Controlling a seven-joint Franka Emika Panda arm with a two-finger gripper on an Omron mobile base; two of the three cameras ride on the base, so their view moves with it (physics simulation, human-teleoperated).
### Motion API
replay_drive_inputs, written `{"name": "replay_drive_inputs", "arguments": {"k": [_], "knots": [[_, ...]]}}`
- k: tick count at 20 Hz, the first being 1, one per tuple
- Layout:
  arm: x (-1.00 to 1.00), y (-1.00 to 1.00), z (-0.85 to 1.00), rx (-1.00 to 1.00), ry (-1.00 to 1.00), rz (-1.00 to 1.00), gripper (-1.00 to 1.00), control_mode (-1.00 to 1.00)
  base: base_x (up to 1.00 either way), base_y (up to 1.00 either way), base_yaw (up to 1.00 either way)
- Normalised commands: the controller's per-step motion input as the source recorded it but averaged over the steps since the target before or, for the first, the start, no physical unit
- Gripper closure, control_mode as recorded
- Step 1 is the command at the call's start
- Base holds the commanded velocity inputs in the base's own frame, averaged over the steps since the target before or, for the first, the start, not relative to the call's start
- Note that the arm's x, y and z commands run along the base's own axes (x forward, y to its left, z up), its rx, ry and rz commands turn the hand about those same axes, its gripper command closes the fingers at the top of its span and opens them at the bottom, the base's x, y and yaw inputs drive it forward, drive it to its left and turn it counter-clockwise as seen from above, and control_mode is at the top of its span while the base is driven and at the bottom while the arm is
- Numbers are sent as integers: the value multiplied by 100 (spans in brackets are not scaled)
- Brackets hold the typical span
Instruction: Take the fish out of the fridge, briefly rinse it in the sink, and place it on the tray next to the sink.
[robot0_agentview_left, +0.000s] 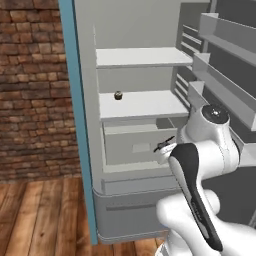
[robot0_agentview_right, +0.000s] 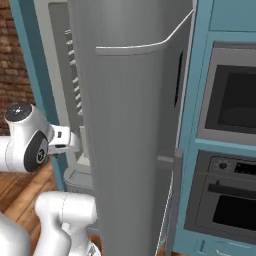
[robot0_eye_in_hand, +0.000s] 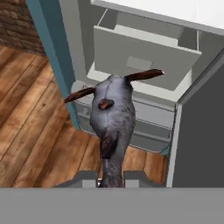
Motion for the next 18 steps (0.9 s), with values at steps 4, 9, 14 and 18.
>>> {"name": "replay_drive_inputs", "arguments": {"k": [4, 9, 14, 18], "knots": [[0, 0, 0, 0, 0, 0, 100, 100, -100, 0, 25], [0, 0, 0, 0, 0, 0, 100, 100, -100, 30, -3], [0, 0, 0, 0, 0, 0, 100, 100, -61, 38, 27], [0, 0, 0, 0, 0, 0, 100, 100, -1, 0, 90]]}}
